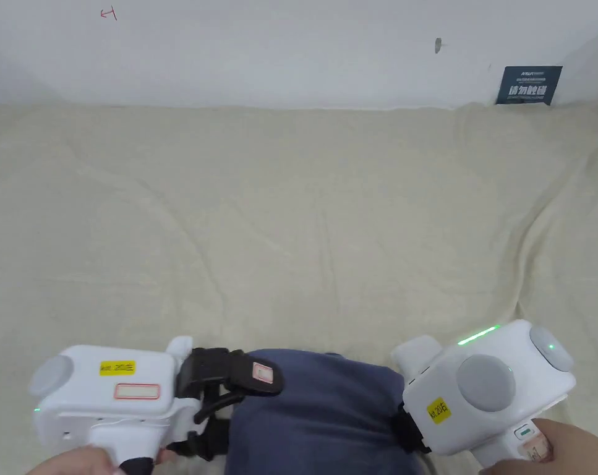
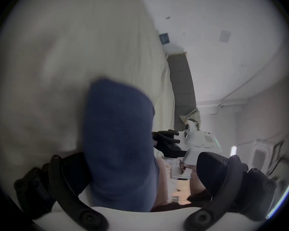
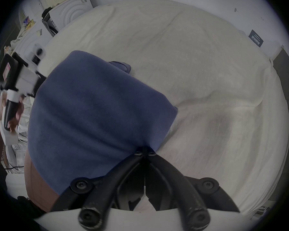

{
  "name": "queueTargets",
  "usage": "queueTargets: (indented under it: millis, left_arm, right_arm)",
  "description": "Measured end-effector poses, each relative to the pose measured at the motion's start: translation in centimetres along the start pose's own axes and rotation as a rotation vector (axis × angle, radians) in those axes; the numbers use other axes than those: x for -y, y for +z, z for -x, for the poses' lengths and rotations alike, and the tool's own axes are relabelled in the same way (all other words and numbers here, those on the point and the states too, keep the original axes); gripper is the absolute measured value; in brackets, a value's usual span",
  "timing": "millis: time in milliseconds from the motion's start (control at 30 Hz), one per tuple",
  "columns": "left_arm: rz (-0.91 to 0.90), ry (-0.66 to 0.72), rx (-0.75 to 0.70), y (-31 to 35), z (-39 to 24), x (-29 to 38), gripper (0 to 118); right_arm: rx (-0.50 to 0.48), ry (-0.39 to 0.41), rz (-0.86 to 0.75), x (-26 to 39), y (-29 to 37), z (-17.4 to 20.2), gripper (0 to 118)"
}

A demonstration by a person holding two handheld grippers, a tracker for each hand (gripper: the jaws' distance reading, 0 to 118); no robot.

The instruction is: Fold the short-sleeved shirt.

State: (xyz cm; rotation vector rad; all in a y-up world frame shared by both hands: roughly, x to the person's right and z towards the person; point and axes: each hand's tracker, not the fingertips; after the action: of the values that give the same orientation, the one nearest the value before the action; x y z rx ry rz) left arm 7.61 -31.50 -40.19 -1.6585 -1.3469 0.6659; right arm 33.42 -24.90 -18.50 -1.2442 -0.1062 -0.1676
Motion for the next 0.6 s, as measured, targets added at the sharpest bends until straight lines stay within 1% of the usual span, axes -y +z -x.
queueTargets:
  millis: [33, 100, 133, 233, 333, 367, 400, 433, 467, 500, 567, 600]
  left_arm:
    - [0.009, 0.045, -0.029, -1.1, 0.8, 0.0, 118]
    - [-0.025, -0.068, 0.001, -1.3, -0.6, 0.1, 118]
    - [-0.001, -0.088, -0.042, -1.4, -0.4, 0.2, 118]
    - [-0.008, -0.069, -0.024, -0.8, -0.3, 0.1, 117]
    - [-0.049, -0.034, -0.085, -0.3, -0.3, 0.4, 106]
    - [-0.065, -0.026, -0.103, -0.4, -0.6, 0.5, 100]
    - [-0.085, -0.027, -0.139, -0.4, -0.7, 1.0, 78]
    - [-0.099, -0.050, -0.192, -0.4, -1.0, 1.2, 43]
    - [-0.111, -0.077, -0.290, -0.5, -1.3, 1.5, 31]
    - [-0.106, -0.081, -0.349, -0.9, -1.2, 1.8, 31]
    - [-0.140, -0.017, -0.261, -0.6, -1.1, 2.3, 31]
    - [-0.136, -0.039, -0.289, -0.7, -1.6, 2.1, 30]
  right_arm:
    - [-0.004, -0.007, -0.001, 0.1, 0.0, -0.1, 0]
    - [-0.013, -0.014, -0.009, 0.4, 0.0, -0.3, 0]
    - [-0.019, -0.018, -0.015, 0.4, 0.0, -0.5, 0]
    - [-0.038, -0.035, -0.035, 0.9, 0.1, -0.9, 0]
    - [-0.053, -0.058, -0.045, 1.0, 0.1, -1.2, 0]
    - [-0.055, -0.062, -0.047, 1.0, 0.2, -1.2, 0]
    - [-0.055, -0.066, -0.052, 1.1, 0.2, -1.2, 0]
    - [-0.057, -0.069, -0.061, 1.3, 0.4, -1.2, 0]
    - [-0.061, -0.073, -0.075, 1.6, 0.7, -1.3, 0]
    - [-0.068, -0.082, -0.093, 1.9, 0.9, -1.4, 0]
    - [-0.081, -0.112, -0.120, 2.6, 1.4, -1.7, 0]
    - [-0.091, -0.133, -0.128, 3.0, 1.7, -1.8, 0]
